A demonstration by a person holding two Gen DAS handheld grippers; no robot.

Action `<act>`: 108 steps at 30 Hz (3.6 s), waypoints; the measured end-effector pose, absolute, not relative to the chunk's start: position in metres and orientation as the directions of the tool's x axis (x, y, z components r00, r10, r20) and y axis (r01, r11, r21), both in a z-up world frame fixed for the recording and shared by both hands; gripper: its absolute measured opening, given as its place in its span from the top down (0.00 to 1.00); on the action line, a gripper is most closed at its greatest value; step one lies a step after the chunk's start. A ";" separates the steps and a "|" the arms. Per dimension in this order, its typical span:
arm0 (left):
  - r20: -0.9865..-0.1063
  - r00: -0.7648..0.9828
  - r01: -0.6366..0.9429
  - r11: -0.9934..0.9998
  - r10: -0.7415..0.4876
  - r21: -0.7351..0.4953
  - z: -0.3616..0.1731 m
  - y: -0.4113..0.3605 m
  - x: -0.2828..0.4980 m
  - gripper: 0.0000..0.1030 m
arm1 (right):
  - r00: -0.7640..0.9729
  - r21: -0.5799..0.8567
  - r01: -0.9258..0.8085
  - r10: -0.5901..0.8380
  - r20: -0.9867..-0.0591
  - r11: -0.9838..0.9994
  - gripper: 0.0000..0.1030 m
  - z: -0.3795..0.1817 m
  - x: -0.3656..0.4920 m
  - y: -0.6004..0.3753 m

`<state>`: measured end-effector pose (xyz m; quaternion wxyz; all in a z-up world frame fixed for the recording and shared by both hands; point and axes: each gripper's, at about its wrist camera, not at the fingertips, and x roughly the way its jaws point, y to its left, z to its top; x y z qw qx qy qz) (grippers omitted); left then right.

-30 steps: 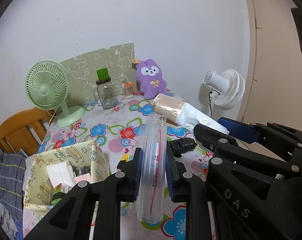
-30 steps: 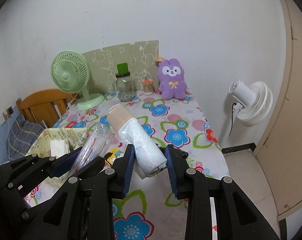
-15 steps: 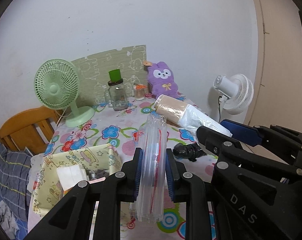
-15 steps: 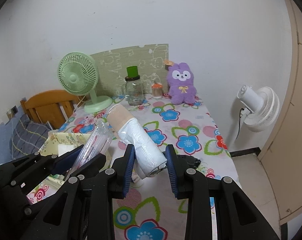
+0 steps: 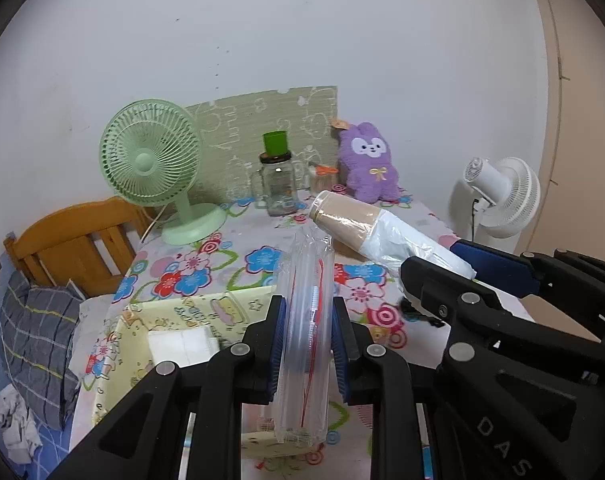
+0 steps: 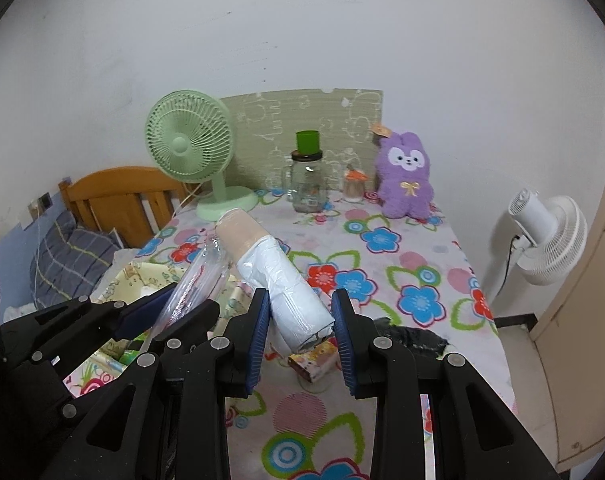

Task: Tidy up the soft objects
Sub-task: 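Carry the clear sleeve with the left tool while the right tool carries the paper roll, then open the left tool over the yellow box while the right tool releases the roll inside, then withdraw both open tools from the box toward the cartoon pack and black bag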

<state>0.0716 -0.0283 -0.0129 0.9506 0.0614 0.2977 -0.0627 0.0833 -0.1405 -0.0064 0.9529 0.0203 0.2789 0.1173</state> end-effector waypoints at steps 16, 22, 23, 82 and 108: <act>-0.574 0.819 0.065 0.991 0.016 0.121 -0.025 0.028 0.087 0.80 | 0.779 0.107 -0.322 0.328 -0.535 0.941 0.66 -0.011 0.101 -0.079; -0.582 0.811 0.034 0.990 0.051 0.134 -0.038 0.046 0.093 0.79 | 0.757 0.102 -0.352 0.347 -0.553 0.930 0.66 -0.018 0.108 -0.057; -0.588 0.807 0.029 0.991 0.056 0.133 -0.041 0.050 0.095 0.79 | 0.752 0.106 -0.355 0.351 -0.558 0.929 0.66 -0.020 0.110 -0.054; -0.627 0.776 0.097 0.995 -0.065 0.017 -0.038 0.027 0.080 0.00 | 0.741 0.158 -0.324 0.354 -0.570 0.933 0.07 -0.035 0.112 -0.084; -0.598 0.793 0.187 0.981 -0.120 0.051 -0.030 -0.069 0.072 0.04 | 0.814 0.132 -0.171 0.215 -0.539 0.977 0.00 -0.030 0.089 -0.178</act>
